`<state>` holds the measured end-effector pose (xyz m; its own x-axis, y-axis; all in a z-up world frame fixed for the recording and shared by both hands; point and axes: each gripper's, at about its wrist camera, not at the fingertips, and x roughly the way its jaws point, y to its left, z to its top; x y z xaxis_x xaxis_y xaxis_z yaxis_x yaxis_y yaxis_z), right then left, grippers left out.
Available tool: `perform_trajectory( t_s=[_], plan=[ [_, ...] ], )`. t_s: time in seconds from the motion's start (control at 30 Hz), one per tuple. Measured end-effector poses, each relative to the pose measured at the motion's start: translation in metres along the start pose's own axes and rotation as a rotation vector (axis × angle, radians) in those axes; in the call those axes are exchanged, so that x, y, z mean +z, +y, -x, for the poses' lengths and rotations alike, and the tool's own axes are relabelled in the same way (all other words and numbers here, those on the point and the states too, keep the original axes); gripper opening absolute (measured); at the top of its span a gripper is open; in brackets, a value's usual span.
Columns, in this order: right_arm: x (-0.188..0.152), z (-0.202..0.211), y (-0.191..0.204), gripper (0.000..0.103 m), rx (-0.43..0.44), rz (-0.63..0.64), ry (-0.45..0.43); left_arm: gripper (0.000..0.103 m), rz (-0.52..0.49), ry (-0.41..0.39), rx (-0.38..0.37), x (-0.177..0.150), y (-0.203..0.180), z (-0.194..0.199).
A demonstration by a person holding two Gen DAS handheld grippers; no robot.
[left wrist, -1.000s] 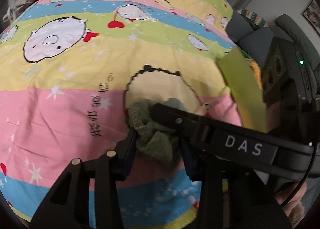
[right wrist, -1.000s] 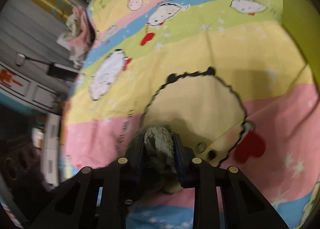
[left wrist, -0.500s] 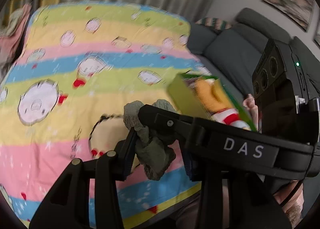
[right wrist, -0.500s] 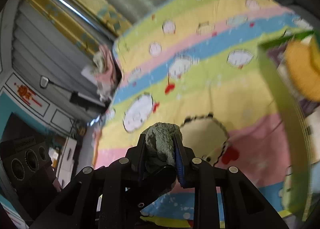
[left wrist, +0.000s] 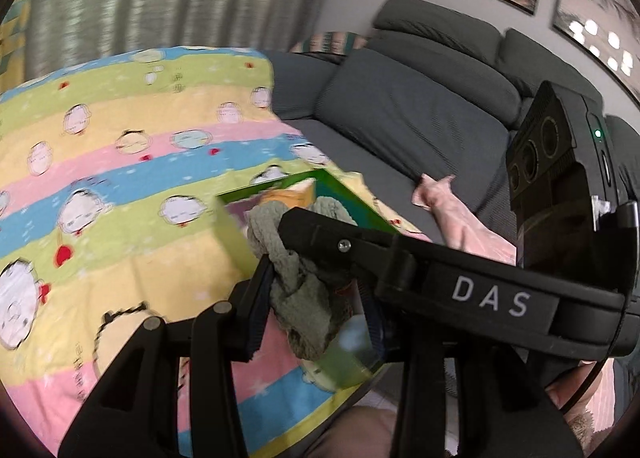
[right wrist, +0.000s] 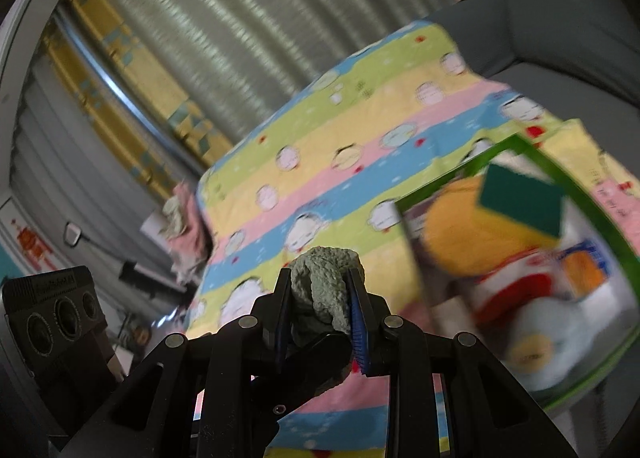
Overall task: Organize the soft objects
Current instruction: 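Carry the grey-green cloth into the box and open the right gripper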
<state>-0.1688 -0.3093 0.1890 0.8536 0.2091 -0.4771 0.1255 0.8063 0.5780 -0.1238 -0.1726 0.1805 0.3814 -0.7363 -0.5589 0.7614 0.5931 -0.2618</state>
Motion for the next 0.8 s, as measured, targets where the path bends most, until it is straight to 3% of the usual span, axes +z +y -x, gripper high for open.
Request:
perform_trajectory(
  t_s=[0.2,0.37,0.6,0.8],
  plan=[
    [0.009,0.010,-0.037,0.029,-0.123,-0.058,-0.041,0.039,-0.033,0.055,-0.094,0.007,-0.017,-0.038],
    [0.019,0.004,-0.065,0.029,-0.198,-0.071,-0.015,0.039,-0.034,0.117,-0.127,0.012,-0.020,-0.072],
    [0.035,-0.015,-0.089,0.029,-0.287,-0.119,0.013,0.039,-0.034,0.153,-0.115,0.024,-0.020,-0.106],
    [0.023,-0.029,-0.106,0.029,-0.342,-0.149,0.028,0.039,-0.025,0.215,-0.107,0.014,-0.016,-0.127]
  ],
)
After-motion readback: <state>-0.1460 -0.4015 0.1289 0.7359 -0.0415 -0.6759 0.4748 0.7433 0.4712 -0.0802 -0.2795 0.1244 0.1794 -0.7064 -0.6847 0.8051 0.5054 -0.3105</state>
